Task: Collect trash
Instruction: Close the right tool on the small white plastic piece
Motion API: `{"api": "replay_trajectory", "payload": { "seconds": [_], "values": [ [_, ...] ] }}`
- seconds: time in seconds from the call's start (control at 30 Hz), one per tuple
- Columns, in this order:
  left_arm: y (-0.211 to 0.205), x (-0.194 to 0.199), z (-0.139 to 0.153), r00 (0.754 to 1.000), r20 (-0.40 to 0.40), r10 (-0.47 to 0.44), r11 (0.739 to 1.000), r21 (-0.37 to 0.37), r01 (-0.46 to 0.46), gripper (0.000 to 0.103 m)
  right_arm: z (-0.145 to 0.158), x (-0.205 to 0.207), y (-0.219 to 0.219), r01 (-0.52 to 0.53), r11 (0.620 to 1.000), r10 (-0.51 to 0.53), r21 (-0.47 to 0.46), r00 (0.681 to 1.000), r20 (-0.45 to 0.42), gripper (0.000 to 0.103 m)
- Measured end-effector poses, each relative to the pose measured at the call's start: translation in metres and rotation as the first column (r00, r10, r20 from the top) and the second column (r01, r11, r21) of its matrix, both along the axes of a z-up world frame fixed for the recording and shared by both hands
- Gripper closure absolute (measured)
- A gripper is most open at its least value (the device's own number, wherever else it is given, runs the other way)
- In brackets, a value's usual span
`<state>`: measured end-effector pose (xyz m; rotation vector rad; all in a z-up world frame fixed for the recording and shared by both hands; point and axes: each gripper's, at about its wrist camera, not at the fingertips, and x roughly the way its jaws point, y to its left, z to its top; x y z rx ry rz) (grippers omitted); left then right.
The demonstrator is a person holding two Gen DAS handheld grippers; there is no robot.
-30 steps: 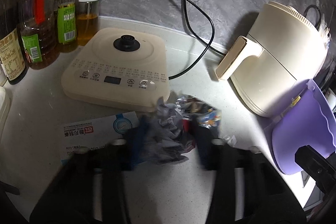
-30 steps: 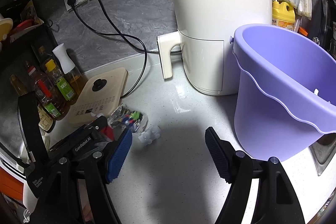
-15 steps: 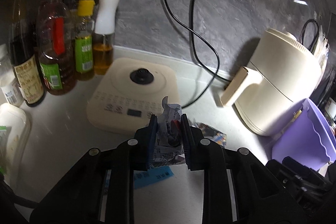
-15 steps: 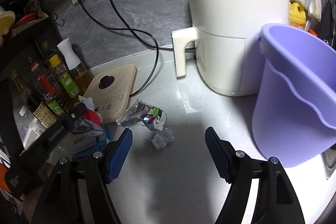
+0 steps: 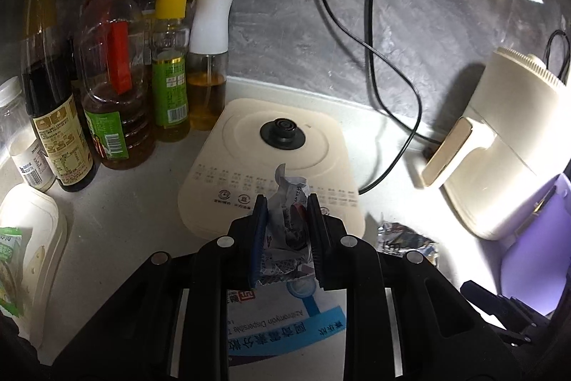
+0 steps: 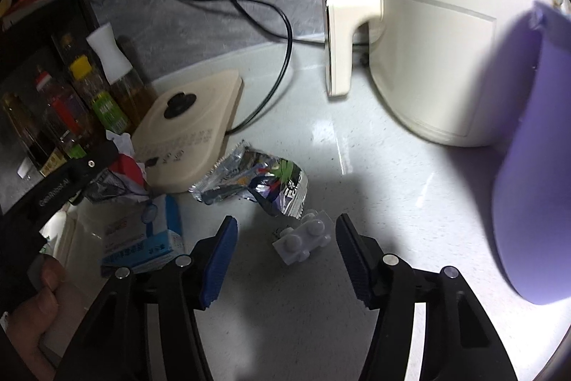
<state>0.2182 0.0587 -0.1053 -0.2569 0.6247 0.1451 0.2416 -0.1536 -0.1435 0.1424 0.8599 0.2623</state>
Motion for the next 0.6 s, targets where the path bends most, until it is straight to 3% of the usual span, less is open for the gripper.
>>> {"api": "replay_trajectory", "payload": {
  "seconds": [0.1,0.17,0.2,0.37,0.6],
  "values": [
    [0.002,0.001,-0.001,1.000,-0.005,0.005,1.000,-0.009,-0.005,0.080,-0.010,0.010,0.002,-0.006,1.000,0.006,-0.014,1.000,-0.026,0.047],
    [0.003,0.000,-0.002,1.000,-0.011,0.005,1.000,-0.018,-0.006,0.080,-0.016,0.015,0.002,-0.014,0.999,0.013,-0.035,0.999,-0.044,0.059],
    [0.003,-0.001,-0.003,1.000,-0.011,0.005,1.000,-0.018,-0.005,0.080,-0.018,0.016,0.002,-0.013,0.999,0.011,-0.040,0.999,-0.052,0.061],
    [0.001,-0.005,0.002,1.000,-0.015,0.011,0.999,-0.033,-0.012,0.080,-0.014,0.010,-0.007,0.005,0.999,-0.007,-0.040,0.999,-0.032,0.061],
    [-0.025,-0.017,0.028,0.999,0.031,-0.023,1.000,-0.017,0.023,0.080,0.018,-0.013,-0.027,0.008,1.000,-0.008,-0.010,0.999,0.031,0.061]
  ]
}}
